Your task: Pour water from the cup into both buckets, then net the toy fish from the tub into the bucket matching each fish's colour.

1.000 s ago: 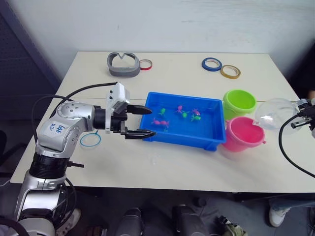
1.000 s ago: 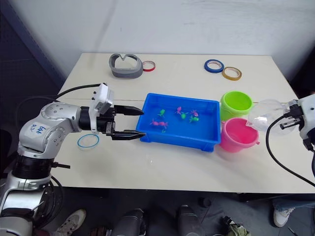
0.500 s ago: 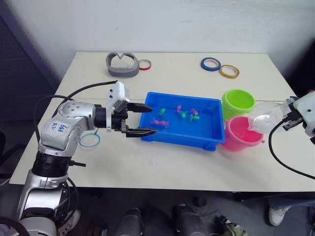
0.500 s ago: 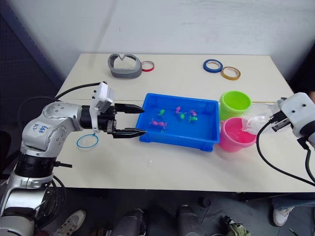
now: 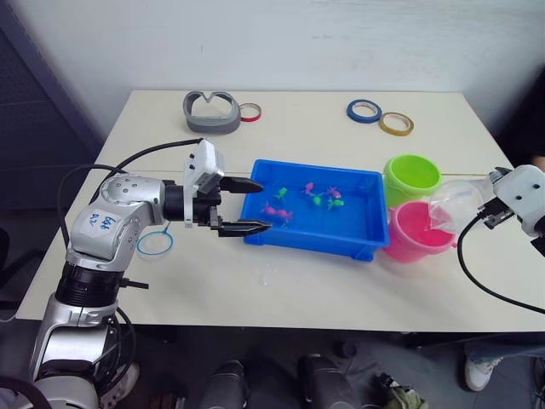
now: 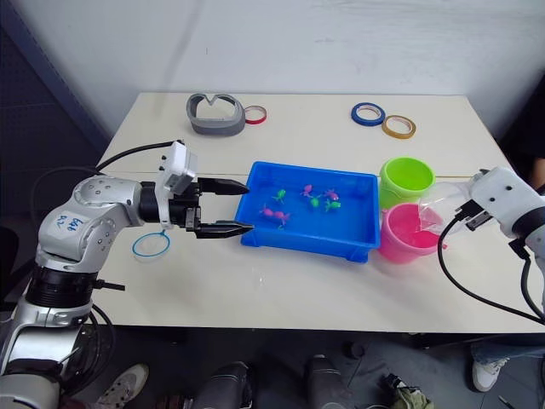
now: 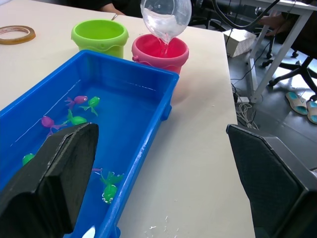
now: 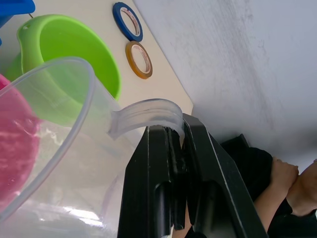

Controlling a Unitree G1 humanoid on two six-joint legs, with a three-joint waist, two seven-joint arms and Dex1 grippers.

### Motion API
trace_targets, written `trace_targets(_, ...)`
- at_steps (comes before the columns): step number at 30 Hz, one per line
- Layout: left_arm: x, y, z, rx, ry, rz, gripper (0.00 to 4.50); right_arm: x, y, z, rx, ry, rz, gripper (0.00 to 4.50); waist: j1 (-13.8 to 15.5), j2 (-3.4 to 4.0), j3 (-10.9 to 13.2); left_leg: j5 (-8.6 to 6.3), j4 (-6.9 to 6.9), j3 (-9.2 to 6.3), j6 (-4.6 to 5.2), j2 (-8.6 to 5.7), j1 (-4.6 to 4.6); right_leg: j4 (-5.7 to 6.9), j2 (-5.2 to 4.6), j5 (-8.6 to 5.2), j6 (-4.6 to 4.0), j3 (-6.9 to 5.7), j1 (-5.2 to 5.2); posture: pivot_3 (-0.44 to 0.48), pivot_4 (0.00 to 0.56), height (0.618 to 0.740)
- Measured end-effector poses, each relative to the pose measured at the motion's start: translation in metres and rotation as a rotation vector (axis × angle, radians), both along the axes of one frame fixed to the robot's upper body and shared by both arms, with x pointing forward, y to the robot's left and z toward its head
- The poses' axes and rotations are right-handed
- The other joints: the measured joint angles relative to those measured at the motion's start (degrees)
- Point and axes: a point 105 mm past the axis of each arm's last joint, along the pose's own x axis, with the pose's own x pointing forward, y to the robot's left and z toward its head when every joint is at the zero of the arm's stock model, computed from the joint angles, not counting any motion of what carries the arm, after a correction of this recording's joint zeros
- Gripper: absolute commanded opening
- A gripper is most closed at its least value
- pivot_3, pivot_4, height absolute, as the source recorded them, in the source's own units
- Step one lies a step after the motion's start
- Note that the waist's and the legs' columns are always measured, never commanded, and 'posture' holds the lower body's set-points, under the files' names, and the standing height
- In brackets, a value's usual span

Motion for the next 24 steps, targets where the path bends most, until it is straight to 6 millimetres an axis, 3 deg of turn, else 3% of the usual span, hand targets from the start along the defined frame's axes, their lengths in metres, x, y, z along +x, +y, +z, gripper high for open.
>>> trace_targets(19,0.000,0.000,0.000,0.000,-0.001,0.003,4.50,0.001,0.001,0.005,-0.027,-0.026,0.006,0.08,0.01,0.00,0.00,0.00,0.01,0.00,0.00,0.00,0.00,0.01,0.00,0.00,0.00,0.00,0.00,0.000,0.150,0.740)
trace_targets(24,0.001,-0.004,0.000,-0.038,0.022,0.007,4.50,0.005,-0.003,-0.006,0.165,0.031,-0.032,0.08,0.04,0.00,0.00,0.00,0.05,-0.03,0.00,0.00,0.01,0.07,-0.02,0.00,0.00,0.01,0.02,0.000,0.150,0.740)
